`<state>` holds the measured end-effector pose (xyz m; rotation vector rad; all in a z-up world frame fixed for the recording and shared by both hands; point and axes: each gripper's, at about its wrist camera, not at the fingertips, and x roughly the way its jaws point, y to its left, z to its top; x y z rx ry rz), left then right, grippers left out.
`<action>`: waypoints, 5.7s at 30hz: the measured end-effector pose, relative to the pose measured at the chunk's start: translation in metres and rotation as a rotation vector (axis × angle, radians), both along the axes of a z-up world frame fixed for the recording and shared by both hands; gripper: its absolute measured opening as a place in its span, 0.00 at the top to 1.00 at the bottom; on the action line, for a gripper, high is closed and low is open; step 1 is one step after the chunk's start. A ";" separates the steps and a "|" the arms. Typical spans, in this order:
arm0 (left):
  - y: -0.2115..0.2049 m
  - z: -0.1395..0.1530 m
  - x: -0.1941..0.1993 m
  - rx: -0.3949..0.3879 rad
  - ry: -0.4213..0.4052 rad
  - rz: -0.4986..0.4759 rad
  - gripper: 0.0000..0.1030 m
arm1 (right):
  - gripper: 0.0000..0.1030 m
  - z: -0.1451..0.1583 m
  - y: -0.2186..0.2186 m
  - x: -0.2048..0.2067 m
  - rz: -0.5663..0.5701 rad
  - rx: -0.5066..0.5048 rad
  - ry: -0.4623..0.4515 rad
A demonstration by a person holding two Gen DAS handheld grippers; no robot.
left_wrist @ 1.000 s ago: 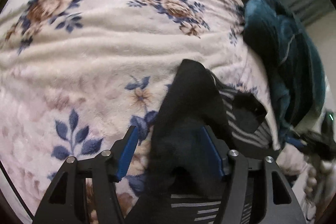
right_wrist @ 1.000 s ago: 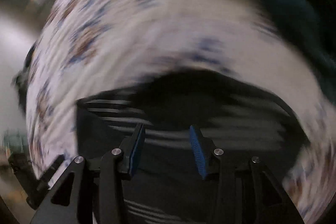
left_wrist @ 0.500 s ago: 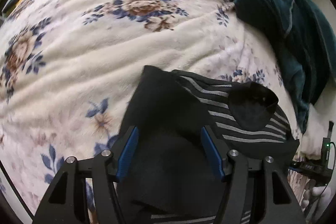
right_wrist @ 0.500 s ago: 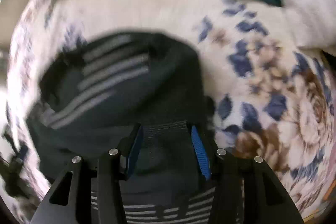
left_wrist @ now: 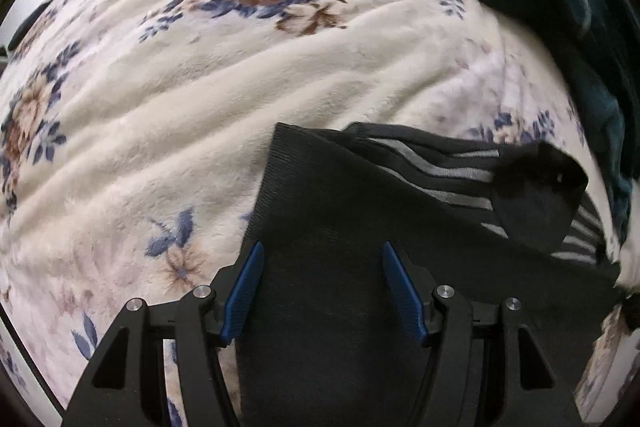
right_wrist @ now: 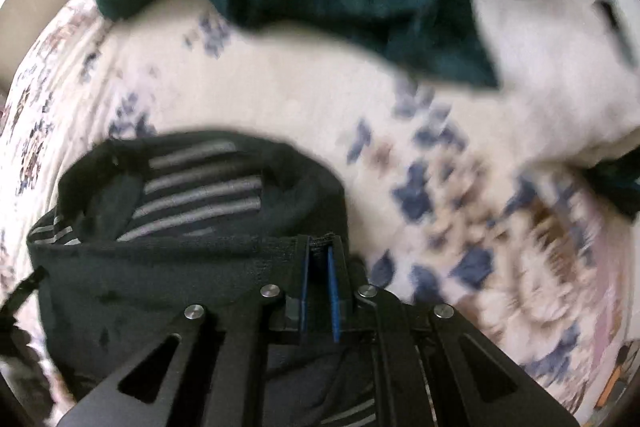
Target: Fold small clothes
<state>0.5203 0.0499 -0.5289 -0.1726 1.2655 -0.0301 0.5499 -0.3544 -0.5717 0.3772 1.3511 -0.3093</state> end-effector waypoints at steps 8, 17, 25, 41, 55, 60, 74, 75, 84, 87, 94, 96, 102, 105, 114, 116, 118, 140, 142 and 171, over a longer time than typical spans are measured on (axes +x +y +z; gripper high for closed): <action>-0.016 0.043 -0.035 0.059 -0.068 -0.011 0.17 | 0.57 0.016 -0.035 -0.034 -0.118 0.192 -0.119; -0.035 -0.017 -0.042 0.165 0.065 -0.125 0.00 | 0.48 -0.048 0.019 -0.026 0.060 0.197 0.053; -0.065 0.065 -0.101 0.059 -0.088 -0.121 0.00 | 0.00 0.024 0.025 -0.058 0.111 0.139 -0.001; -0.324 0.023 -0.391 -0.015 0.334 -0.171 0.00 | 0.00 0.067 -0.108 -0.152 0.359 0.408 0.089; -0.395 -0.007 -0.483 0.059 0.349 -0.303 0.02 | 0.00 0.004 -0.148 -0.127 0.461 0.407 0.148; -0.394 -0.033 -0.461 0.046 0.304 -0.287 0.12 | 0.00 -0.022 -0.130 -0.076 0.473 0.452 0.132; -0.314 0.030 -0.458 -0.098 0.119 -0.098 0.94 | 0.88 -0.101 -0.065 0.057 0.360 0.632 0.139; -0.301 0.046 -0.466 -0.109 0.102 -0.077 0.94 | 0.90 -0.097 -0.063 0.057 0.354 0.610 0.131; -0.222 0.121 -0.451 -0.140 -0.036 0.162 0.95 | 0.92 -0.011 -0.022 0.060 0.445 0.481 0.061; -0.183 0.138 -0.446 -0.148 -0.080 0.249 0.95 | 0.92 0.027 0.006 0.062 0.503 0.463 0.022; -0.087 0.124 -0.452 -0.166 -0.088 0.464 0.96 | 0.93 0.097 0.126 0.088 0.597 0.436 -0.020; -0.058 0.109 -0.458 -0.200 -0.069 0.523 0.96 | 0.93 0.106 0.176 0.098 0.647 0.404 -0.021; 0.004 0.061 -0.473 -0.265 0.008 0.607 0.98 | 0.93 0.077 0.333 0.122 0.741 0.268 0.032; 0.027 0.045 -0.480 -0.308 0.040 0.637 0.98 | 0.93 0.046 0.400 0.124 0.775 0.176 0.078; 0.080 0.028 -0.481 -0.386 0.062 0.689 0.98 | 0.93 -0.008 0.491 0.131 0.751 0.036 0.148; 0.090 0.018 -0.478 -0.395 0.078 0.702 0.98 | 0.93 -0.014 0.500 0.131 0.735 0.013 0.153; 0.098 -0.001 -0.471 -0.463 0.134 0.701 0.97 | 0.93 -0.019 0.507 0.131 0.738 -0.019 0.161; 0.107 0.049 -0.426 -0.412 0.191 0.464 0.32 | 0.33 0.013 0.287 -0.168 0.613 0.250 0.263; 0.099 0.055 -0.410 -0.386 0.185 0.425 0.31 | 0.33 -0.006 0.258 -0.198 0.525 0.264 0.283; 0.067 0.016 -0.007 -0.386 0.023 -0.086 0.51 | 0.32 -0.027 0.151 -0.114 0.076 0.456 -0.040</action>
